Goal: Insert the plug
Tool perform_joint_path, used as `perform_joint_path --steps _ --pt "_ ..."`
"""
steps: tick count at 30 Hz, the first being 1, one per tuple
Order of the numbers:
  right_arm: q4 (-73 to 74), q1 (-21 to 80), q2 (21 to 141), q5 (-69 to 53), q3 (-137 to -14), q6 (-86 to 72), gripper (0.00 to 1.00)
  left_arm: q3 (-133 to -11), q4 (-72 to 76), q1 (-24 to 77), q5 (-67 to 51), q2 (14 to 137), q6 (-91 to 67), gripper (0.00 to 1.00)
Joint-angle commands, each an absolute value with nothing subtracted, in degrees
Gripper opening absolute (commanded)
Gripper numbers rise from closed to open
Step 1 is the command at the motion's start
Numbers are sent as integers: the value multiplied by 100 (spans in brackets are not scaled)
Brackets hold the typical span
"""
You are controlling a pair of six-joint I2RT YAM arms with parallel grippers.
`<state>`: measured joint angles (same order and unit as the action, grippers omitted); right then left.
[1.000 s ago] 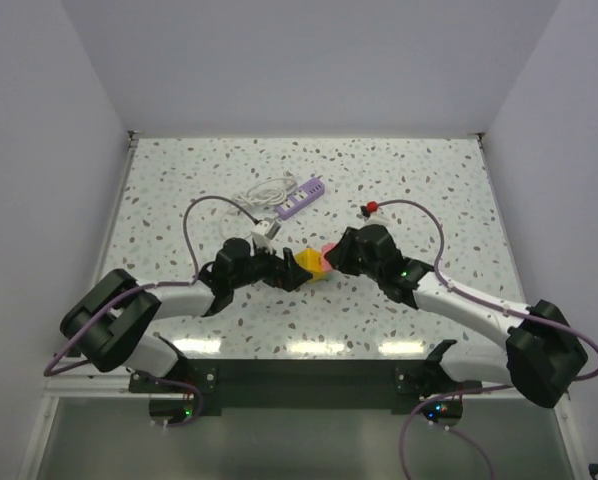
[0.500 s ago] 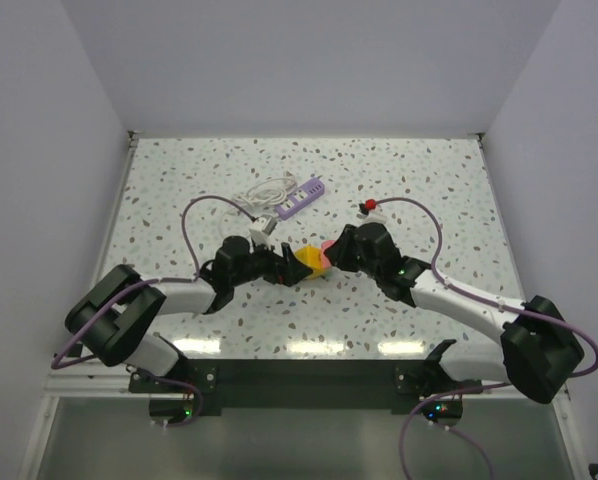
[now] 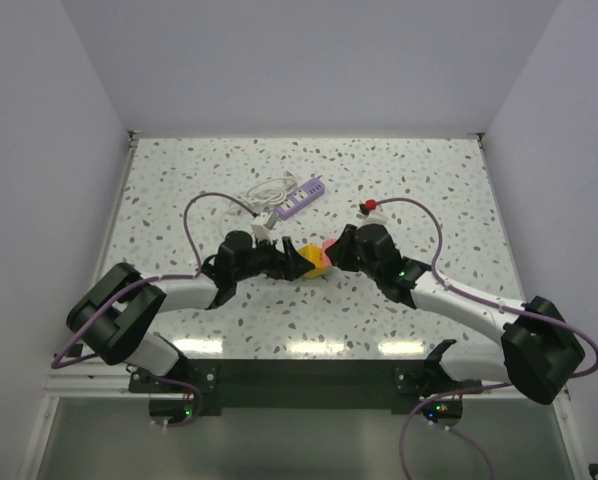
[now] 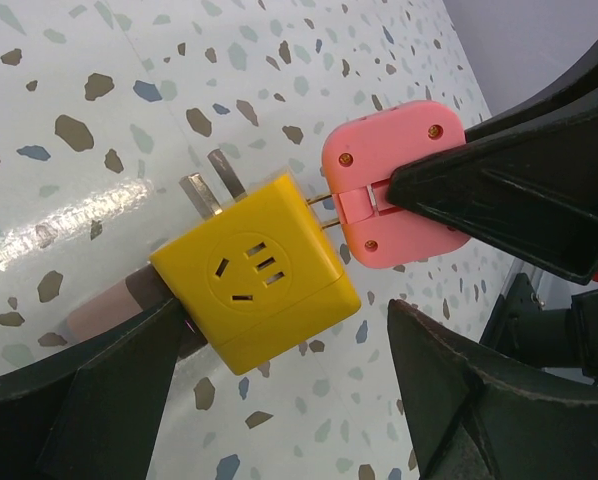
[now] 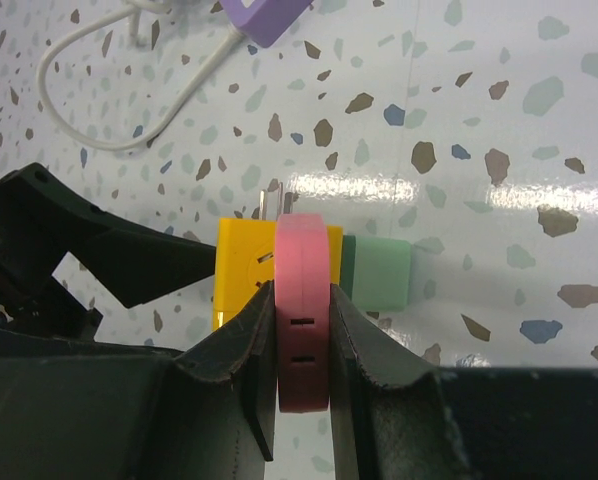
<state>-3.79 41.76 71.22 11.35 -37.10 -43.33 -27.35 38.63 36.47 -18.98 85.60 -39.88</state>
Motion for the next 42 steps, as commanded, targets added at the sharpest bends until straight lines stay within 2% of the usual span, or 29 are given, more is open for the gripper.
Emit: perform_joint_path --steps 1,9,22,42 --pt "-141 4245 7172 1476 -3577 -4017 0 -3023 3859 3674 -1960 8578 -4061 87" --pt "-351 4403 7216 1547 -3454 -3832 0 -3190 3481 3674 -1679 8613 -3929 80" --pt "-562 4438 7497 1336 -3375 -3920 0 -3261 3595 3674 -1863 8886 -3920 70" --pt "-764 4430 8586 554 -3700 -3867 0 -3278 3823 3674 -2162 9009 -3867 64"
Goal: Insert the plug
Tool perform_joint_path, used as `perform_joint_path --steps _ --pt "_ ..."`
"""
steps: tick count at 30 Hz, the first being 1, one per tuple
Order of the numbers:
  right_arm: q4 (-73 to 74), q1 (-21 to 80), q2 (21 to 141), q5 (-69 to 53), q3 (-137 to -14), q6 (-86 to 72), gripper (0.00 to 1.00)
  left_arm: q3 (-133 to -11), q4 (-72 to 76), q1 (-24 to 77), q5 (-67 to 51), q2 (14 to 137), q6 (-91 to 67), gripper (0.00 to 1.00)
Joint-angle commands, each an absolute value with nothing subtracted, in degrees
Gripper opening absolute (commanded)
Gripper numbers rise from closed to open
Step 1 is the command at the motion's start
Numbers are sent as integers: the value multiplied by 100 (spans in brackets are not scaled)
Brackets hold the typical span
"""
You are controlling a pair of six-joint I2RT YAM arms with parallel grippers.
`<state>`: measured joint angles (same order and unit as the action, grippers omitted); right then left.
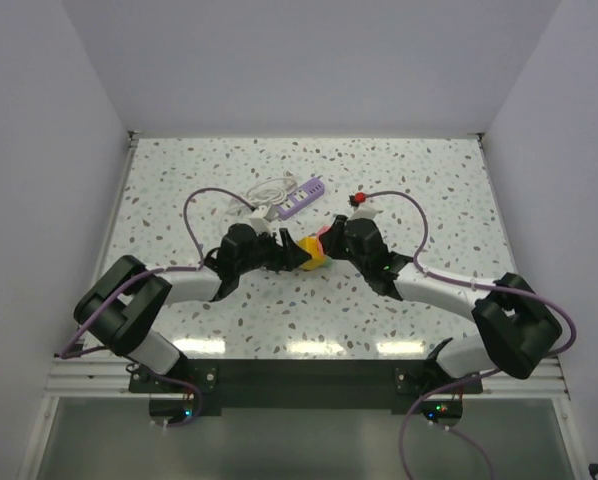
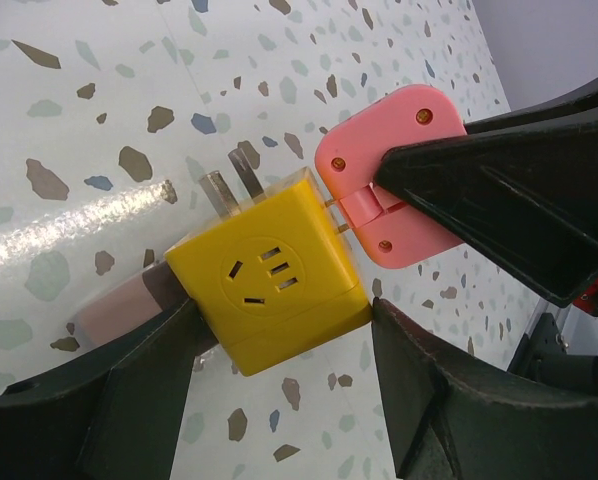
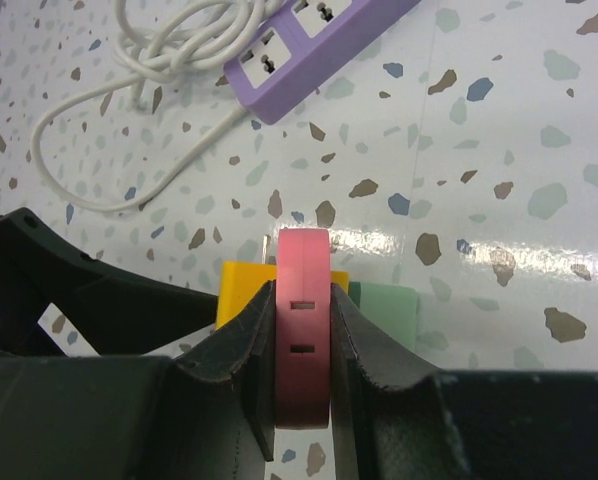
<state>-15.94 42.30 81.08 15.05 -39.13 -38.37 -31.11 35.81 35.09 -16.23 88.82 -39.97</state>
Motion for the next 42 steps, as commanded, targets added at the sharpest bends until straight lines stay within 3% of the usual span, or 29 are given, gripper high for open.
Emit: perform_joint_path --steps 1,29,32,33,36,42 --pt "-791 4430 8604 510 -3691 -3876 0 -3278 3841 3674 -2171 9017 -3867 64" --pt "-1143 4438 9017 264 -3225 -4175 0 -3287 4008 3674 -2206 9044 -3911 63" --pt "-1020 4430 9009 307 -3348 -4087 0 -3313 3868 3674 -2093 8965 -3815 69" --pt "-985 4430 8974 360 -3375 -4043 0 -3313 3789 3674 -2040 8878 -3771 76" --pt "-888 4430 8667 772 -3410 -3877 0 -3287 3631 3674 -1820 8597 -3666 86" --pt "-756 4430 7946 1835 -3305 -3569 0 -3129 3349 3665 -1345 7850 -3411 93"
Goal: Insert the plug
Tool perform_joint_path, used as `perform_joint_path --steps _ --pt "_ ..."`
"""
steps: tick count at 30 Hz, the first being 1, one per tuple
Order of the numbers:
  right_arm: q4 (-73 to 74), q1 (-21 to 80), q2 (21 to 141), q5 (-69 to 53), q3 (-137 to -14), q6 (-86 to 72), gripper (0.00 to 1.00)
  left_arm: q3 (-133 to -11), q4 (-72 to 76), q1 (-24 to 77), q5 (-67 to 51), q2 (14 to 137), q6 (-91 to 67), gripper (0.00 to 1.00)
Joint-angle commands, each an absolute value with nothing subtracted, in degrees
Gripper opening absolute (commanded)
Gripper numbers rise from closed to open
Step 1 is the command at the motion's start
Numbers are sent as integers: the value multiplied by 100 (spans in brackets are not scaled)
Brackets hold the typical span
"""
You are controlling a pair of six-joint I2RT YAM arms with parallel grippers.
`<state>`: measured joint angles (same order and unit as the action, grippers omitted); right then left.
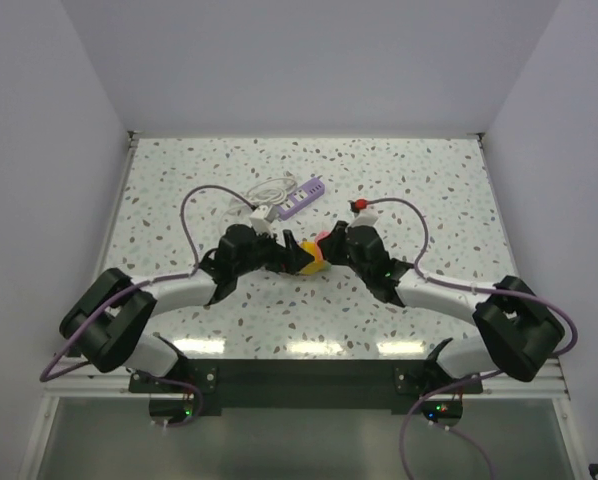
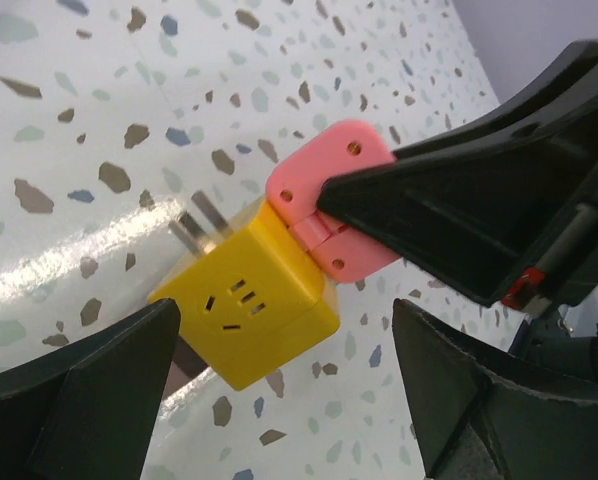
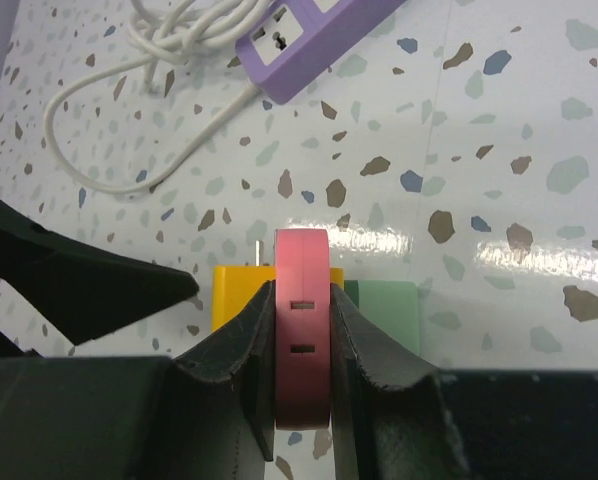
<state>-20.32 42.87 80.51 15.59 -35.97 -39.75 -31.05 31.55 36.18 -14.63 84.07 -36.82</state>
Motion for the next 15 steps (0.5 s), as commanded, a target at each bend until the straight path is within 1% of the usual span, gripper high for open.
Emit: perform_joint_path --steps 1,5,7,12,15 --pt "-904 4430 7876 1915 -3200 -3542 0 -3077 3323 3674 -1284 7727 -3393 93" --pt "-1730 4438 7463 2091 -2664 -3463 0 -2883 3121 3665 -810 7112 -3270 95" --pt "-2116 4465 7418 2205 -2436 -3332 0 -2883 2936 3665 -686 7005 -3173 96" --pt "-2381 4631 7357 2566 -2294 -2998 0 -2856 2857 3665 -571 6882 -3103 96" --pt "-2531 4869 7391 3048 -2198 -2830 0 -2839 2830 3665 -510 6855 -3068 96"
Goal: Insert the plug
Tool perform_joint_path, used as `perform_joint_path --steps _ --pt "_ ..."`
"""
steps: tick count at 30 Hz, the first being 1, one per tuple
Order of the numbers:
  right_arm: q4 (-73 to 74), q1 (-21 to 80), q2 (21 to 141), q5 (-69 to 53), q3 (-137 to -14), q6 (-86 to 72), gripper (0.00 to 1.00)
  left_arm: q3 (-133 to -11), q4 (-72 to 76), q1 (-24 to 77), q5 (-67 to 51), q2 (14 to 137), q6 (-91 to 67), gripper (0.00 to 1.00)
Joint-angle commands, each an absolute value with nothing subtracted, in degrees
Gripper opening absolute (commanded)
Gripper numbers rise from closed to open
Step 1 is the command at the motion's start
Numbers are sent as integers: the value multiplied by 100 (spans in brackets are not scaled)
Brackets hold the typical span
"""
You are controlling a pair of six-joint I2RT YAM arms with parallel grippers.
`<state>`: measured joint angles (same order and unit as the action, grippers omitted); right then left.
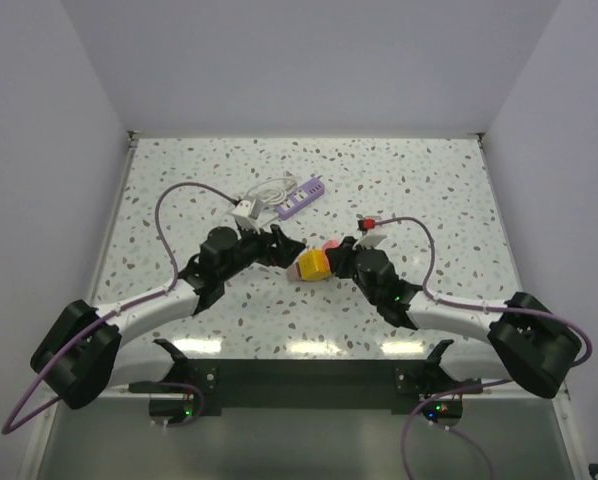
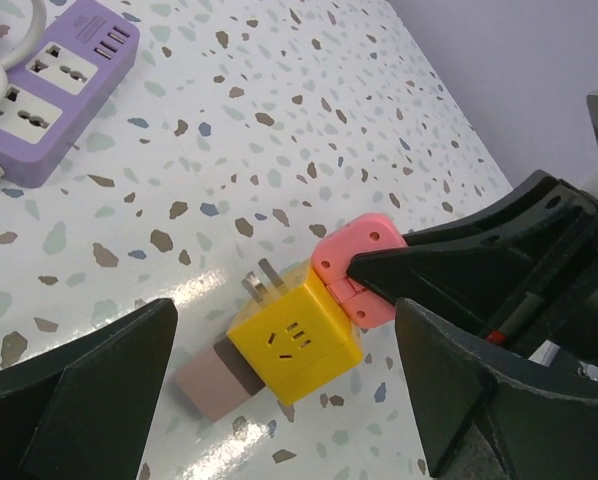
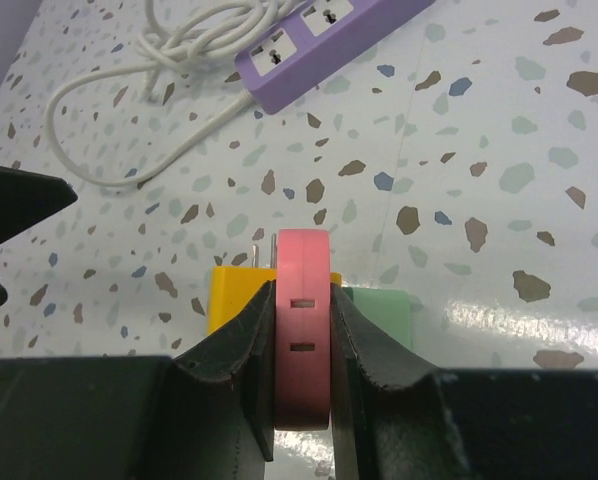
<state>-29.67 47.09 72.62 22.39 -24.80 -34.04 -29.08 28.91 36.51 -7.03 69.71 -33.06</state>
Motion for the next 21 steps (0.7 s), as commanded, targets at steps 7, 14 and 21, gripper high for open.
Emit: perform_joint_path --steps 7,14,21 --pt "-3593 5668 7417 4481 -1460 -2716 0 -2848 2637 3665 -150 6680 -2918 97" --pt "-3604 5897 8032 4632 -1617 -2698 0 -2874 2610 3665 -141 6741 -2865 98" --pt "-3778 6161 8657 4658 -1389 -3260 0 -2751 2584 3656 -18 6610 -2830 98"
